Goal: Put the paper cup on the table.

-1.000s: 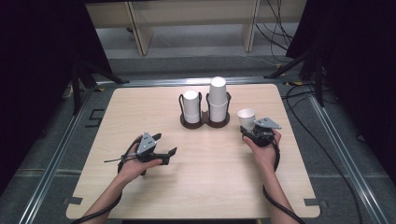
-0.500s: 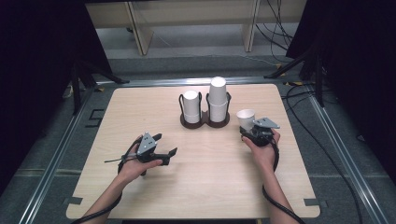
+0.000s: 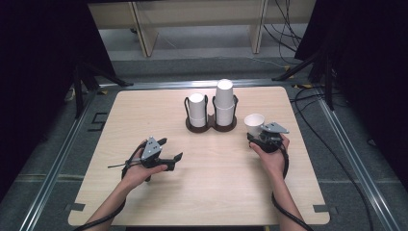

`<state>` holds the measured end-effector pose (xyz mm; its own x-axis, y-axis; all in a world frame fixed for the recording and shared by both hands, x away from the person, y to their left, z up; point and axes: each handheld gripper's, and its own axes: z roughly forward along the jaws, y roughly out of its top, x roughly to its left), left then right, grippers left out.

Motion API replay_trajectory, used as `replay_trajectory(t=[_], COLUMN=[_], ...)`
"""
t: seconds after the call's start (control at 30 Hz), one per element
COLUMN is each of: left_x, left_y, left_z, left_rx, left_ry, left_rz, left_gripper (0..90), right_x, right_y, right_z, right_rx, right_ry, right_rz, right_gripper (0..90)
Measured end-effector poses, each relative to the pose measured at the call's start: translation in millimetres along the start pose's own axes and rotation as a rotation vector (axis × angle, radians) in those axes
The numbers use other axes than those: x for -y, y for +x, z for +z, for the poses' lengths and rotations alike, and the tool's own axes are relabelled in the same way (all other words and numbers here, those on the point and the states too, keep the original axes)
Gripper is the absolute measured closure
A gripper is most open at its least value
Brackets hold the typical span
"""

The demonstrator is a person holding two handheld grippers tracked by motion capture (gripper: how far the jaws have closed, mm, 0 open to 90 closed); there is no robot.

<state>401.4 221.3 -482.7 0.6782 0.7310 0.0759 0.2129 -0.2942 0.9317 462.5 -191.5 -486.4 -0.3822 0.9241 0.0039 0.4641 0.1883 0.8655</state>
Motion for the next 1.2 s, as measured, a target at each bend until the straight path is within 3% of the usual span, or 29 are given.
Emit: replay_trajectory(t=[0.13, 0.17, 0.23, 0.27, 0.3, 0.43, 0.63, 0.67, 0.73, 0.97, 1.03, 1.07, 1.2], left_x=[0.8, 0.8, 0.6, 0.5, 0.8, 1.6, 2.3, 2.7, 2.8, 3.9, 4.4, 5.7, 7.4], left_y=[-1.4, -1.2, -0.6, -0.2, -0.3, 0.0, 0.3, 0.5, 1.2, 2.5, 2.5, 1.8, 1.5], left_z=[0.0, -0.2, -0.6, -1.4, -0.9, -0.1, -2.1, -1.9, -1.5, -4.4, -4.4, -4.0, -4.9], left_rx=[-0.002, -0.003, -0.002, -0.005, -0.003, 0.001, -0.004, -0.008, -0.005, -0.025, -0.022, -0.023, -0.023], left_ry=[-0.001, -0.001, 0.004, 0.016, 0.007, -0.006, 0.007, -0.004, -0.012, -0.012, -0.012, -0.021, -0.012], left_rz=[-0.005, -0.005, -0.002, 0.003, 0.000, -0.004, -0.005, -0.011, -0.008, -0.008, -0.010, -0.016, -0.010], left_gripper=[12.9, 12.9, 12.9, 12.9, 12.9, 12.9, 12.9, 12.9, 12.9, 12.9, 12.9, 12.9, 12.9], right_x=[1.0, 1.5, 1.7, 2.4, 2.0, 2.2, 1.8, 2.4, 2.2, 1.0, 0.9, 0.3, -1.1], right_y=[-2.5, -0.3, -1.2, 0.3, -3.3, -3.9, -3.5, 0.3, 0.0, 2.6, 2.8, 3.2, 6.0], right_z=[-2.0, -3.1, -4.0, -3.1, -2.7, -2.9, -3.6, -5.3, -3.9, -9.4, -10.6, -12.0, -17.0], right_rx=[-0.022, -0.011, 0.002, -0.024, -0.034, -0.028, -0.025, 0.013, 0.026, 0.010, 0.017, 0.030, 0.004], right_ry=[0.019, 0.024, 0.020, 0.017, 0.014, 0.010, 0.013, 0.007, 0.000, 0.013, 0.019, -0.003, 0.010], right_rz=[-0.022, 0.005, -0.009, 0.019, -0.026, -0.038, -0.028, 0.016, 0.004, 0.032, 0.015, -0.002, 0.024], right_gripper=[29.1, 29.0, 28.5, 27.9, 27.0, 24.5, 18.9, 18.0, 17.2, 15.7, 15.7, 15.6, 15.6])
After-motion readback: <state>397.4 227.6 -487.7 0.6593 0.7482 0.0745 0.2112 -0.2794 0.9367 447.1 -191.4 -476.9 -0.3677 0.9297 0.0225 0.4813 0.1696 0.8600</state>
